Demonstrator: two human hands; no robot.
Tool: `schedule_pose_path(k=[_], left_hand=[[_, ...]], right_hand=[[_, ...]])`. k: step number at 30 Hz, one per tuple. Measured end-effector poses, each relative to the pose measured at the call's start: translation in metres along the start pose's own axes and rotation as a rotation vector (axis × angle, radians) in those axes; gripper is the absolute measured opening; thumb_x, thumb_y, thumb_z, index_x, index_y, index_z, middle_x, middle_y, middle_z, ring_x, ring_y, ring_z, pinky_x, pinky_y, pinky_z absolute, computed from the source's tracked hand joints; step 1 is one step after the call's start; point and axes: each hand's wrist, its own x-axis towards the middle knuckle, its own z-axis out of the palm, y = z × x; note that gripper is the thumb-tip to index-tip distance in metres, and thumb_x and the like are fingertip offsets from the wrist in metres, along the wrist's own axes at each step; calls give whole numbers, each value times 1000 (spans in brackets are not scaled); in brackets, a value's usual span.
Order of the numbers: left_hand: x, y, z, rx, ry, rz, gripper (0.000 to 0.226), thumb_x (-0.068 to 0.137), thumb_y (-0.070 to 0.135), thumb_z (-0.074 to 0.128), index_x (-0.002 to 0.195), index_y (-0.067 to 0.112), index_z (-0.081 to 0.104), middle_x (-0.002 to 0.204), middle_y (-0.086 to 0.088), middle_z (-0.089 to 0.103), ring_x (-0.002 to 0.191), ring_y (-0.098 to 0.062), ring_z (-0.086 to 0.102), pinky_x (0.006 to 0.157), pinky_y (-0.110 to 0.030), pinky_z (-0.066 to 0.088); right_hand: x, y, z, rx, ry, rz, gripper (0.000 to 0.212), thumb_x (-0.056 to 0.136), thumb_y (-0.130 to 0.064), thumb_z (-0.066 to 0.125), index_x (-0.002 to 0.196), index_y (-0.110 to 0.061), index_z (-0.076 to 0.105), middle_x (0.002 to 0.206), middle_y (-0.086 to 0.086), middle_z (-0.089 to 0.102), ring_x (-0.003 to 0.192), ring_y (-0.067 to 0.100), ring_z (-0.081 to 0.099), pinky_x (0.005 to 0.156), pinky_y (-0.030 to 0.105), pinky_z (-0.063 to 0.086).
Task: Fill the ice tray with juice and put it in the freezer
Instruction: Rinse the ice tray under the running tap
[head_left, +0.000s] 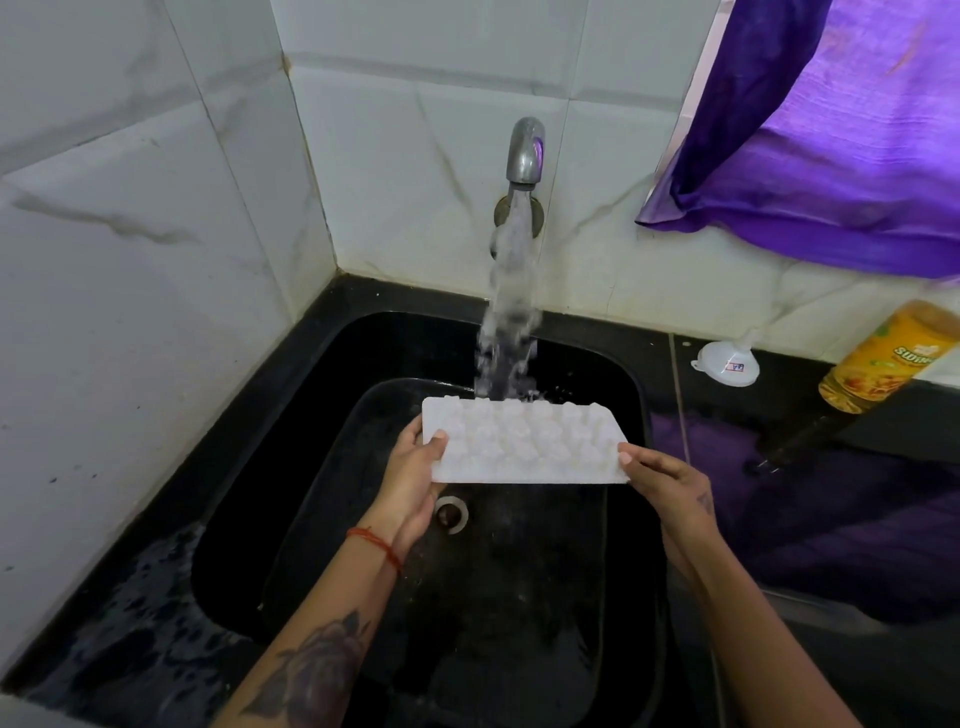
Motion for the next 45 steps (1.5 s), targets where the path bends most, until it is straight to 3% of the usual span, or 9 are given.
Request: schedule_pose_path(k=[5, 11, 14, 17, 20, 27, 31, 37, 45], left_hand=[[12, 14, -10, 74, -41, -34, 41, 95, 6, 47, 131, 25, 46, 115, -1, 62, 99, -19, 63, 71, -35, 55], [30, 20, -43, 249, 112, -133, 51, 93, -5, 37, 135, 23, 46, 120, -4, 55, 85, -16, 58, 57, -29, 51], [34, 17, -48, 261, 135, -160, 59, 87, -15, 31, 132, 19, 48, 106, -3, 59, 76, -17, 59, 42, -23, 53], [38, 17, -43, 243, 136, -161, 57, 87, -13, 32, 130, 19, 49, 98, 0, 63, 80, -18, 60, 58, -30, 55], [42, 21, -30, 153, 83, -136, 56, 90, -10, 33, 135, 21, 44, 121, -7, 60, 97, -25, 60, 79, -42, 50], [43, 27, 18, 68, -2, -83, 49, 89, -13, 32, 114, 26, 50, 99, 0, 62, 85, -21, 63, 56, -36, 55], [46, 31, 29, 73, -2, -50, 57, 91, -13, 32, 133, 24, 45, 113, -4, 56, 92, -25, 59, 67, -44, 54], [48, 44, 3, 117, 128, 33, 57, 90, -12, 34, 134, 23, 45, 120, -4, 51, 99, -25, 55, 69, -40, 52], [39, 55, -54, 25, 229, 55, 40, 98, 7, 33, 132, 22, 47, 123, -6, 57, 98, -28, 61, 81, -49, 50]], right_hand=[[8, -8, 23, 7, 100, -20, 21, 79, -4, 70, 100, -8, 70, 108, 14, 69, 105, 29, 64, 98, 43, 49], [15, -28, 66, -175, 66, -179, 33, 73, -4, 76, 104, -11, 70, 98, 5, 70, 87, 11, 65, 83, 22, 53], [16, -40, 84, -243, 27, -282, 27, 70, -7, 79, 96, -13, 74, 92, 1, 69, 78, 4, 63, 78, 18, 53], [20, -49, 88, -235, 18, -313, 23, 69, -4, 78, 91, -10, 75, 109, 3, 69, 89, 13, 66, 89, 30, 54], [26, -50, 74, -189, 31, -260, 25, 69, -2, 77, 93, -7, 74, 115, 5, 67, 97, 17, 66, 92, 31, 52], [33, -36, 26, -112, 140, -87, 35, 73, 1, 72, 107, -9, 68, 111, 6, 68, 93, 14, 64, 84, 21, 48], [43, -25, 19, -167, 141, 63, 53, 77, 5, 67, 127, -7, 54, 124, 8, 62, 106, 20, 61, 94, 31, 49], [47, -21, 50, -257, -11, 194, 71, 78, 10, 65, 140, -2, 33, 136, 14, 53, 122, 28, 52, 106, 42, 42], [37, -34, 107, -348, -136, 85, 59, 71, 10, 72, 125, -4, 55, 113, 8, 66, 113, 24, 59, 89, 27, 50]])
